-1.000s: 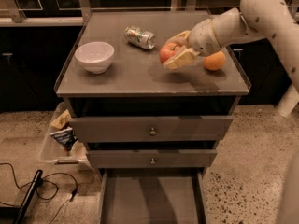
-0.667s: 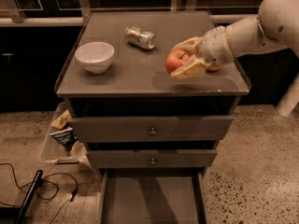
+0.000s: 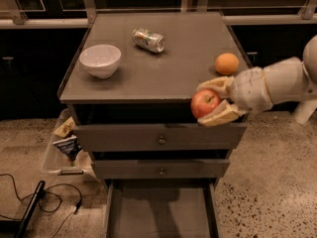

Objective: Place apple into bottom drawer

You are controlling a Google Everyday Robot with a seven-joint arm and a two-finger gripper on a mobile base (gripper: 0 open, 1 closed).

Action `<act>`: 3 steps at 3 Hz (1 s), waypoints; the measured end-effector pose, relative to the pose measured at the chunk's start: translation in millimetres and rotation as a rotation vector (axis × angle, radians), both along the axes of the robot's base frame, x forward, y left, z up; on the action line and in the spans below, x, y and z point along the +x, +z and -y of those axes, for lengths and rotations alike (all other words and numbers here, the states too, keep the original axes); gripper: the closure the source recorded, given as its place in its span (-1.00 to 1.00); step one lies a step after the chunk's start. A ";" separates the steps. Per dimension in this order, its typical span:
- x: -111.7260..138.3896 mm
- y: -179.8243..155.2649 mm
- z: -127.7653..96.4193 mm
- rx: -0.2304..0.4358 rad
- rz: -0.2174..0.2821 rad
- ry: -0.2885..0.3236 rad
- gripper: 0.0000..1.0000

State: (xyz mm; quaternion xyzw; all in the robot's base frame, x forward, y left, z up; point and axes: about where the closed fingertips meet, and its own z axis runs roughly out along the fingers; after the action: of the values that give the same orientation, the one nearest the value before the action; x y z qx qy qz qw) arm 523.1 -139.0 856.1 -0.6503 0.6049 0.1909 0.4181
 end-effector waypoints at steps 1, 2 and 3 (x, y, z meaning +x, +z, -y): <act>-34.5 -64.4 9.9 -0.024 -0.089 -0.037 1.00; -34.6 -64.5 9.8 -0.023 -0.089 -0.037 1.00; -36.7 -115.0 -5.0 0.033 -0.176 -0.043 1.00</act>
Offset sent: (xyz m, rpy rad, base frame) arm -0.0256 -0.0111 -0.0489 -0.0188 0.0620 -0.0370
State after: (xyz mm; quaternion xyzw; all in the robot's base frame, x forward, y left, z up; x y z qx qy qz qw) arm 486.5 -134.0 741.1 -0.6107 0.6500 0.2483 0.3779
